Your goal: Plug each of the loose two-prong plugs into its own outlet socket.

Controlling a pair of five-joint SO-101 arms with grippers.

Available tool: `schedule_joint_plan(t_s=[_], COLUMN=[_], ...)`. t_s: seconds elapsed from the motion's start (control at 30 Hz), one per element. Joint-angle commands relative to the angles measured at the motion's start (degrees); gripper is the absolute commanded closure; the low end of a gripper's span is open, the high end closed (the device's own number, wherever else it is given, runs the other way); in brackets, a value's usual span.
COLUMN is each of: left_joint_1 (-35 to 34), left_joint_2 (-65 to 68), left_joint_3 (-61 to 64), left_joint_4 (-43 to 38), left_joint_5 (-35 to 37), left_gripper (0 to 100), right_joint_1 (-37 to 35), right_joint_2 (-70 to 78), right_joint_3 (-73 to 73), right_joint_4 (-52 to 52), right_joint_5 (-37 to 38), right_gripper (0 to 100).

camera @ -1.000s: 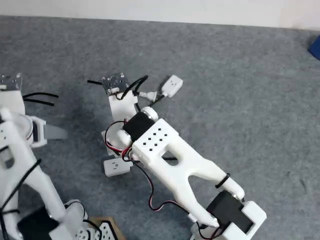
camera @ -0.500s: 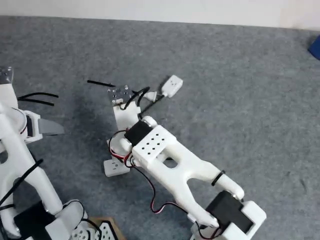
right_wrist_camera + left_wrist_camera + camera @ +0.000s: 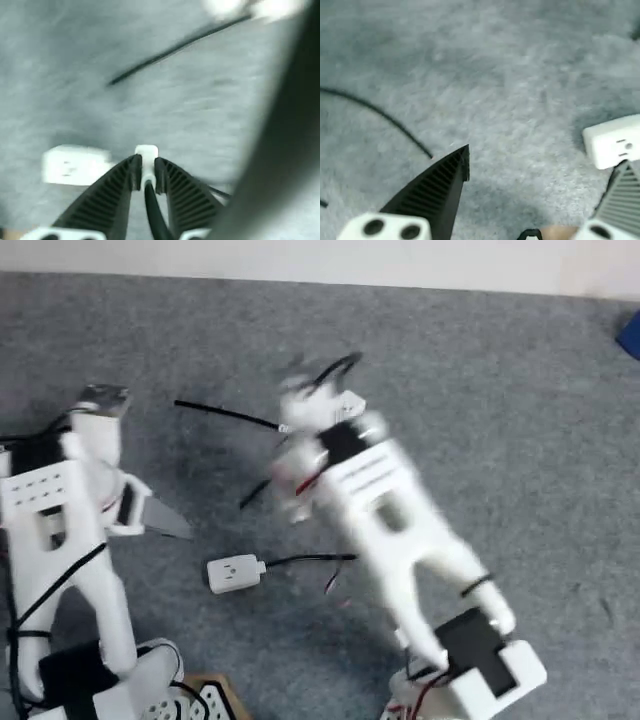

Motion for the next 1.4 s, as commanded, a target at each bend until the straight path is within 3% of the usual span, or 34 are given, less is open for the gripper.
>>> schedule_joint_plan(t_s=[0.0,0.1,0.23,0.33,0.47,0.9,1.27,1.37], left_joint_1=[9.2,17.3,24.6,25.0,25.0,25.2,32.2,32.2], left_joint_2=[-0.7,-0.7,-0.7,-0.7,-0.6,0.0,0.0,0.1], left_joint_3=[2.5,9.0,17.2,19.5,18.9,16.7,21.2,21.2], left_joint_4=[2.2,1.7,-1.9,-5.4,-6.5,-10.9,-16.0,-18.0], left_joint_5=[-2.0,-4.8,-5.6,-5.8,-5.9,-5.9,-5.5,-5.5], left_gripper=[59,66,70,68,67,67,67,67], right_joint_1=[10.1,12.6,11.9,10.0,8.4,9.0,23.5,24.2], right_joint_2=[-2.2,-7.0,-20.3,-31.3,-41.6,-46.1,-46.2,-46.2], right_joint_3=[-7.4,0.2,23.8,41.5,54.1,58.7,56.3,56.1], right_joint_4=[9.4,7.6,-5.9,-14.9,-17.8,-17.4,-15.3,-15.3], right_joint_5=[10.5,15.9,17.0,16.7,14.9,14.9,15.6,15.7], right_gripper=[99.2,99.2,99.2,99.2,99.2,99.2,99.2,99.2])
